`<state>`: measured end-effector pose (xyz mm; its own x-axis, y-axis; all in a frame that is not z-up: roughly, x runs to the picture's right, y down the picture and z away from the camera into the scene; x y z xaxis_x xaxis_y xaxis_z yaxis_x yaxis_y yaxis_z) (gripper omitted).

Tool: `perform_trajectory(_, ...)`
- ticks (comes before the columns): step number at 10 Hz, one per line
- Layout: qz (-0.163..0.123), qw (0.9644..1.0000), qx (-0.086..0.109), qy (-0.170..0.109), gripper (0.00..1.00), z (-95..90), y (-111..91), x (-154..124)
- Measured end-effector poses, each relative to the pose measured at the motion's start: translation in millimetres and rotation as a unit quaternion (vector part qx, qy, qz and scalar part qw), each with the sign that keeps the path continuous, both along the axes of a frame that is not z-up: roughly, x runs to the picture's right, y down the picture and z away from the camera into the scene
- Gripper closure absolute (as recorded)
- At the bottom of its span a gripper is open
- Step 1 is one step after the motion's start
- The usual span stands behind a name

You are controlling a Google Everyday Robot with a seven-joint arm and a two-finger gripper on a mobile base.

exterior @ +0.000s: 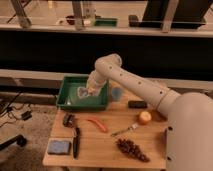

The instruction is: Place towel in tray

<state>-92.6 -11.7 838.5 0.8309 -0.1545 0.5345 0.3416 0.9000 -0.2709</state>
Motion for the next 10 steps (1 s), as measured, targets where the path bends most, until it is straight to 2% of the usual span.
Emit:
perform_trajectory(2,-0.004,0.9999,0.01,-0.005,0.83,11.0,-13.5,-7.8)
perform_trajectory(5,-0.021,0.9992,0.027,-0.022,0.83,15.8,-26.0,-32.3)
perform_trajectory(7,-0.02,0.9992,0.027,-0.021,0.83,16.3,-26.5,-28.6)
perform_trajectory(8,-0.02,0.9992,0.027,-0.021,0.79,16.2,-26.4,-29.2)
perform_trajectory(10,-0.021,0.9992,0.027,-0.021,0.62,16.2,-26.1,-30.2)
